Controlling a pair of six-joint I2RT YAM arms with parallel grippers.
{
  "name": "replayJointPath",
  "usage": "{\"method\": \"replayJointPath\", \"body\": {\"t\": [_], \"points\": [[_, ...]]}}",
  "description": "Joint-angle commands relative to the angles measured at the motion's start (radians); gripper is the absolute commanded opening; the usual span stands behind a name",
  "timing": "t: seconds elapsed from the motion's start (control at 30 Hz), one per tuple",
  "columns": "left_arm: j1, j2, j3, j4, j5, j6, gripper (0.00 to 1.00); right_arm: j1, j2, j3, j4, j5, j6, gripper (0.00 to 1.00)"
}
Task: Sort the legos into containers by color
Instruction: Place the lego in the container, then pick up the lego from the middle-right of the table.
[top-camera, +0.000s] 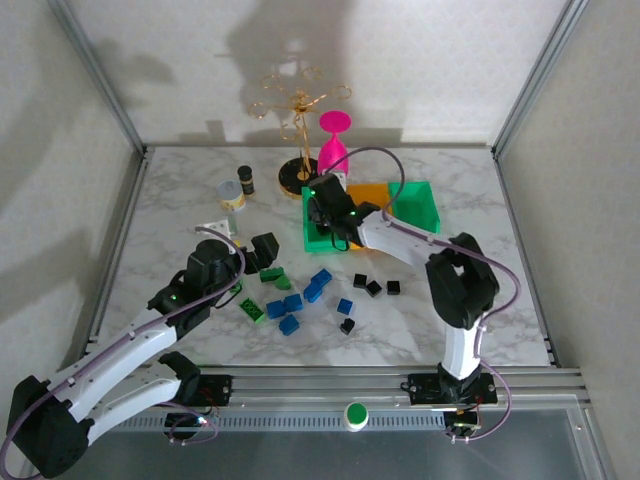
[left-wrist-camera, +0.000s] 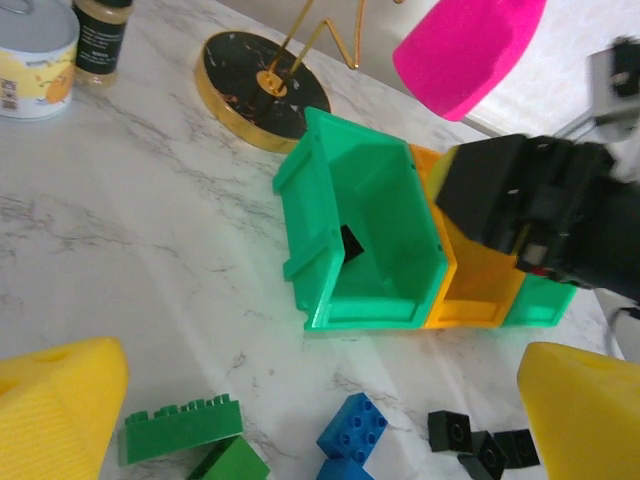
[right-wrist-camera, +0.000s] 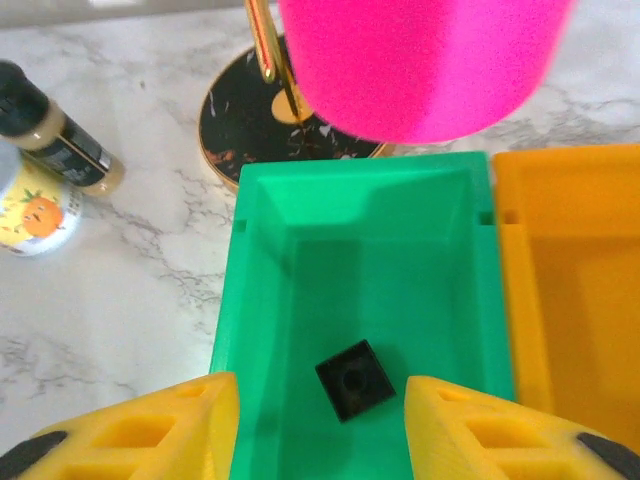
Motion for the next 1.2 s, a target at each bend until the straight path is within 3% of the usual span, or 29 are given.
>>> {"method": "replayJointPath", "body": {"t": [0.0, 0.23, 0.53, 0.8, 1.17], "points": [[-0.011, -0.022, 0.021, -0.010, 0.051, -0.003, 1.00, -0.006, -0.103, -0.093, -0.051, 0.035, 0.036, 0.49], [-0.106, -0.047, -0.009, 0.010, 0.022, -0.054, 0.99, -0.030, -0.304, -0.307, -0.115, 0.038, 0.119, 0.54], [-0.237, -0.014, -0.035, 0.074, -0.037, -0.122, 1.00, -0.081, -0.433, -0.519, -0.158, -0.021, 0.188, 0.60], [-0.309, 0.044, -0.044, 0.125, -0.087, -0.156, 1.00, -0.158, -0.471, -0.676, -0.104, -0.136, 0.202, 0.64], [-0.349, 0.129, -0.016, 0.135, -0.099, -0.149, 1.00, -0.185, -0.446, -0.739, -0.104, -0.121, 0.210, 0.62]]}}
